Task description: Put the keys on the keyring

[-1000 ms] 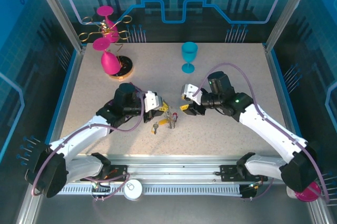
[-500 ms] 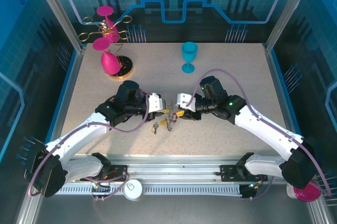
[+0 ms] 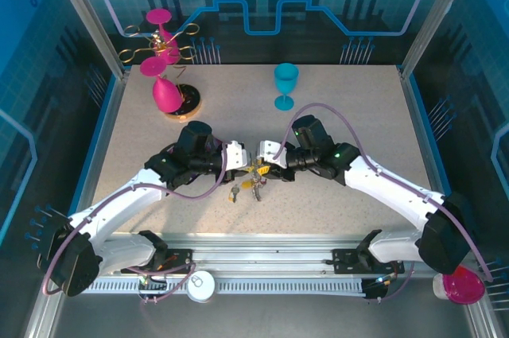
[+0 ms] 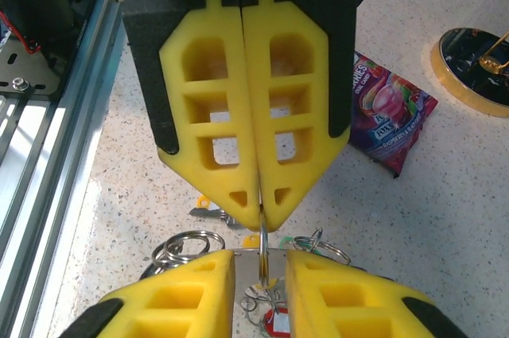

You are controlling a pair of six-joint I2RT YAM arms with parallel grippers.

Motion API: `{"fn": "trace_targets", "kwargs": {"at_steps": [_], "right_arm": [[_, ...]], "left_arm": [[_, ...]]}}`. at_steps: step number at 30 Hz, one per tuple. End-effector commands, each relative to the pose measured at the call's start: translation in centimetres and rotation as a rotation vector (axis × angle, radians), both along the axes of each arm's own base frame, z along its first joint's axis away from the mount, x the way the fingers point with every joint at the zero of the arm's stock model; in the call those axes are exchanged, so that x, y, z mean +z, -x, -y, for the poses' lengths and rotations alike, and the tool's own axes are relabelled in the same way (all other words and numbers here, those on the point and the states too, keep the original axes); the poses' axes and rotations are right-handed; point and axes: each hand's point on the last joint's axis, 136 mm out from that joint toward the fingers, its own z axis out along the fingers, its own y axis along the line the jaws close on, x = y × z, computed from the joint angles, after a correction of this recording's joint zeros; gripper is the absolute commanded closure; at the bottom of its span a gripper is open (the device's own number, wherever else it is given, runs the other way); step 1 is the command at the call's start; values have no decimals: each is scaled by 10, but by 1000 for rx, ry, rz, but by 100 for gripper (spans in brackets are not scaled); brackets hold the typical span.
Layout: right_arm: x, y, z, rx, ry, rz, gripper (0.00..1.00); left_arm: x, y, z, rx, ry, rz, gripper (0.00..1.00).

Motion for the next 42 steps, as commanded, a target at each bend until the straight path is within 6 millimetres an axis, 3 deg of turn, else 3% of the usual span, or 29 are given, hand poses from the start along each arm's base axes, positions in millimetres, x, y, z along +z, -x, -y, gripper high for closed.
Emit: {"fn": "trace_targets", "kwargs": {"at_steps": [1, 6, 9, 11, 12, 15, 18, 26, 32, 42], "right_arm": [[-3, 6, -7, 31, -18, -19, 77], [-3, 5, -9, 33, -27, -20, 86], [-2, 6, -9, 38, -32, -22, 100], [-1, 8, -8, 41, -43, -22, 100], [0, 8, -7, 37, -50, -23, 100], [6, 6, -2, 18, -105, -25, 100], [8, 5, 6, 0, -176, -57, 100], [31, 15, 13, 68, -354, -89, 100], [39, 22, 14, 107, -391, -94, 100], [48, 16, 13, 75, -420, -79, 100]], "left_arm": [[18, 0, 6, -30, 22, 50, 100], [17, 1, 6, -32, 22, 46, 100], [19, 1, 6, -28, 23, 49, 100], [19, -1, 4, -5, 19, 50, 100], [19, -4, 3, 13, 19, 51, 97], [20, -6, -4, 66, 42, 48, 63], [21, -5, -10, 102, 106, 29, 55], [29, 2, -8, 119, 276, -39, 55], [32, 3, -1, 78, 322, -68, 67], [30, 20, 6, -25, 349, -126, 69]]}}
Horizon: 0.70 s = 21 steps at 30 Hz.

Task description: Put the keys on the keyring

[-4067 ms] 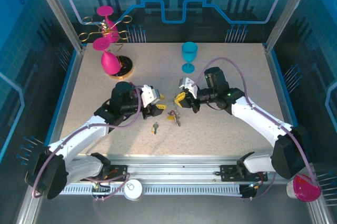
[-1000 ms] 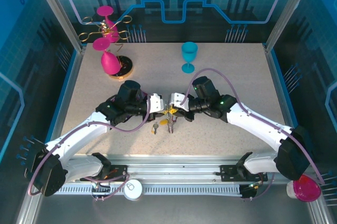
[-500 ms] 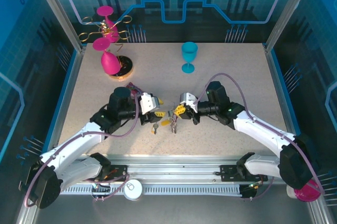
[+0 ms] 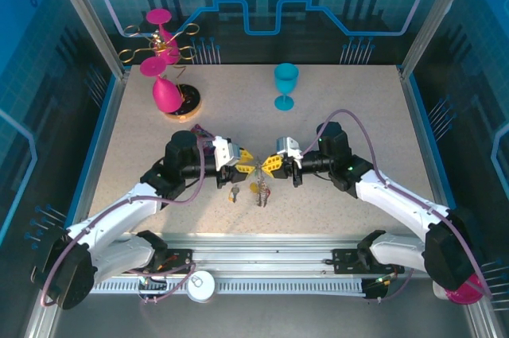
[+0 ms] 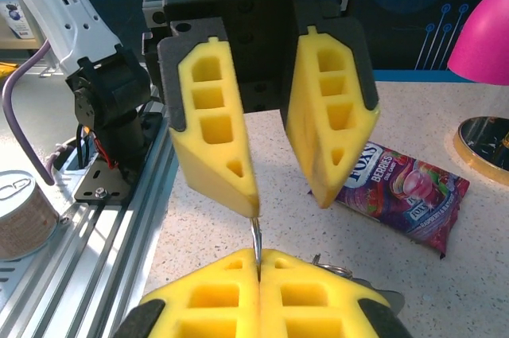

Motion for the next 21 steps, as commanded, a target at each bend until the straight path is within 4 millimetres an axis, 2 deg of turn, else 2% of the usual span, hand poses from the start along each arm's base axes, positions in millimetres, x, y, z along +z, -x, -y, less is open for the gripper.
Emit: {"fn": "trace_targets", "kwargs": {"at_steps": [1, 8, 21], "right_arm": [[20, -1, 0, 1, -61, 43, 100], [27, 0, -6, 11, -86, 48, 100], [22, 2, -17, 32, -77, 40, 100]], "left_arm": [[0, 12, 3, -70, 27, -12, 69], [-2, 10, 5, -74, 26, -15, 68], [2, 9, 7, -83, 43, -7, 78]]}}
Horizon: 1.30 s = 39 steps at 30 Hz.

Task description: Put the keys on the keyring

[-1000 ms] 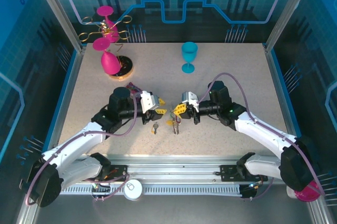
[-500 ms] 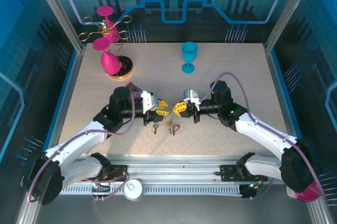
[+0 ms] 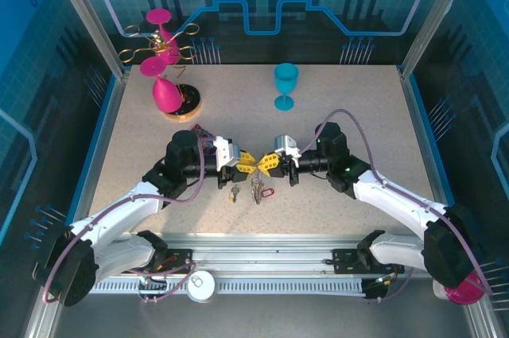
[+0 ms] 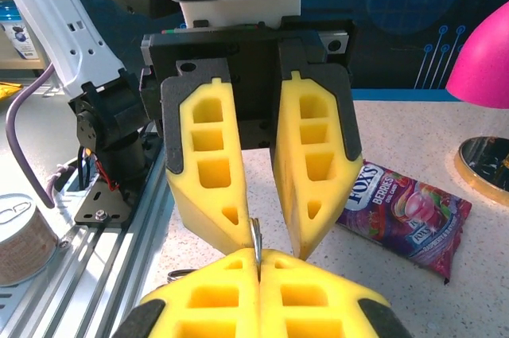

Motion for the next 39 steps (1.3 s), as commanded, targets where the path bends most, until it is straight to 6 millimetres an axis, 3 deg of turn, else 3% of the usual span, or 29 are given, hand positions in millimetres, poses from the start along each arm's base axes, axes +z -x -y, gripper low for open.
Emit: {"fn": "trace_targets", "kwargs": {"at_steps": [1, 5, 8, 11, 13, 15, 19, 22, 25, 27, 39], "right_arm": [[15, 1, -7, 25, -37, 43, 100], [14, 3, -10, 38, -33, 40, 100], [14, 3, -11, 43, -32, 37, 100], [11, 0, -10, 18, -14, 37, 99], [3, -7, -1, -46, 36, 42, 72], [-8, -16, 12, -124, 119, 65, 64], [-22, -20, 33, -184, 307, 112, 66], [-21, -13, 35, -155, 354, 116, 67], [-23, -3, 29, -101, 343, 97, 68], [-13, -5, 22, -91, 325, 114, 68], [-12, -1, -6, -19, 252, 88, 71]], "left_arm": [[1, 6, 2, -42, 18, -2, 79], [1, 7, 2, -47, 19, 0, 85], [1, 7, 2, -50, 17, 5, 99], [2, 5, 1, -35, 9, 29, 100], [1, 0, -2, 3, -24, 69, 100], [-2, -3, -5, 34, -78, 110, 100], [-11, -3, -12, 34, -242, 139, 100], [-15, -1, -14, 16, -335, 145, 100], [-14, -1, -14, 1, -374, 144, 100], [-12, -1, -12, -13, -383, 141, 100], [-2, 1, 0, -58, -375, 121, 100]]}}
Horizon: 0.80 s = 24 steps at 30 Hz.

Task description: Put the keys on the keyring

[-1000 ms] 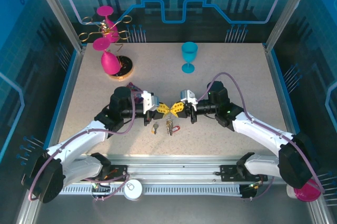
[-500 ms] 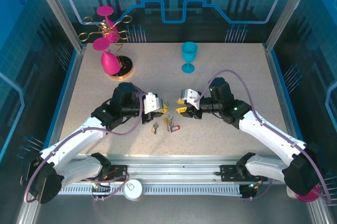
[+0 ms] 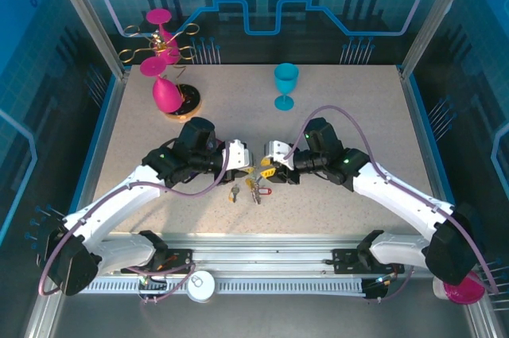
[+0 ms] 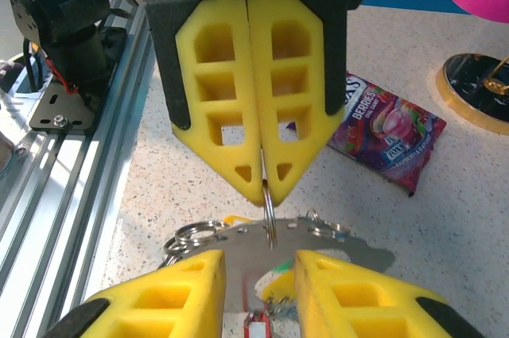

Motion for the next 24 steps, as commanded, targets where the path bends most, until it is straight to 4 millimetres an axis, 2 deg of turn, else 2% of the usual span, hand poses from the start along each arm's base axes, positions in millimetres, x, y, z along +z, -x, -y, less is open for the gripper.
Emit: {"fn": "trace_targets", "kwargs": {"at_steps": [1, 13, 16, 19, 22, 23, 24], "right_arm": [[12, 3, -12, 36, -44, 4, 72], [16, 3, -18, 51, -71, 8, 80], [16, 4, -19, 57, -72, 5, 86], [14, 5, -19, 64, -71, -3, 99], [15, 5, -16, 55, -85, -3, 100], [23, 3, -15, 50, -110, 5, 100], [18, 4, -10, 42, -120, -16, 100]], "left_arm": [[18, 3, 7, -42, 29, 28, 100], [21, 5, 9, -63, 26, 17, 100], [23, 5, 10, -66, 30, 15, 100], [28, 5, 11, -71, 49, 13, 100], [34, 1, 11, -44, 64, 26, 100], [35, -1, 10, -23, 68, 31, 91], [35, -4, 9, -1, 74, 35, 80]]}}
